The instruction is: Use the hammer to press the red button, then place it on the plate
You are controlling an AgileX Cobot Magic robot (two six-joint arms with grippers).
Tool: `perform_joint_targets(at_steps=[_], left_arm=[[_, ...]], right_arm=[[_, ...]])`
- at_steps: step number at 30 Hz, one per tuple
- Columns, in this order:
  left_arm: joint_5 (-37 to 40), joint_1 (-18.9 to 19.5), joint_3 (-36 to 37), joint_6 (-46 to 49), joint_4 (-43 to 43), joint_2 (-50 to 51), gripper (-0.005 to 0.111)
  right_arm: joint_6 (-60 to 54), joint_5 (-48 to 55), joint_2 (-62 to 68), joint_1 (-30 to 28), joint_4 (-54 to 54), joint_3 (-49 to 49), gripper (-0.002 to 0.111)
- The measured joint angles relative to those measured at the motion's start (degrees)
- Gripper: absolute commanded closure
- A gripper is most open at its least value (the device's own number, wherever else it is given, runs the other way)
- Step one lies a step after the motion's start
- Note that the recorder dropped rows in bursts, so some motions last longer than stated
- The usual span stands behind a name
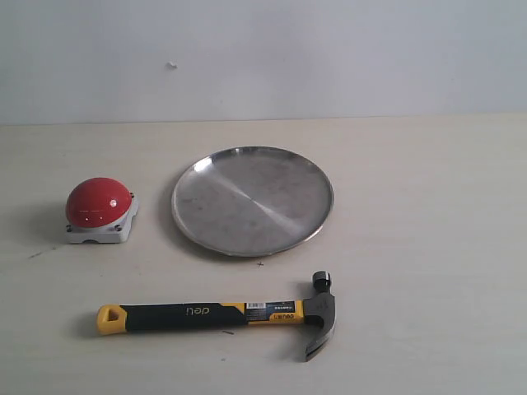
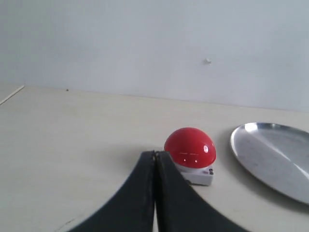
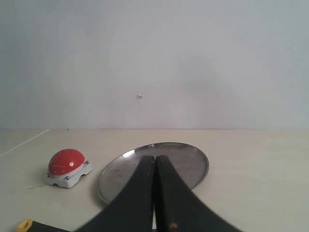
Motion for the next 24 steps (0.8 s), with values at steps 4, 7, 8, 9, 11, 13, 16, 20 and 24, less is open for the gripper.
perform_joint_targets(at_steps=[4, 7, 8, 9, 11, 13, 16, 20, 24], left_arm=[[-2.16, 0.00, 0.00, -2.04, -0.11, 0.00, 0.107], [-3.87, 0.00, 0.00, -3.78, -0.11, 0.00, 0.107], [-4.06, 0.00, 0.00, -4.50, -0.11, 0.00, 0.107], [-4.30, 0.00, 0.00, -4.95, -0.11, 0.00, 0.107], [-4.40, 0.00, 0.00, -5.36, -0.11, 0.00, 0.107], [-4.40, 0.00, 0.00, -5.59, -0.11, 0.00, 0.107], [-4.51, 0.00, 0.00, -5.82, -0.11, 0.00, 0.107], [-4.51, 0.00, 0.00, -5.82, -0.11, 0.00, 0.107], [-4.51, 0.00, 0.00, -5.93, -0.11, 0.00, 0.107]], right_arm=[[0.00, 0.00, 0.00, 0.00, 0.00, 0.00, 0.108], [0.00, 0.00, 0.00, 0.00, 0.00, 0.00, 0.108], [0.00, 0.00, 0.00, 0.00, 0.00, 0.00, 0.108], [0.00, 0.00, 0.00, 0.00, 0.00, 0.00, 0.108], [0.00, 0.00, 0.00, 0.00, 0.00, 0.00, 0.108], [0.00, 0.00, 0.00, 0.00, 0.00, 0.00, 0.108], [0.00, 0.00, 0.00, 0.00, 0.00, 0.00, 0.108], [0.00, 0.00, 0.00, 0.00, 0.00, 0.00, 0.108], [0.00, 0.00, 0.00, 0.00, 0.00, 0.00, 0.108]])
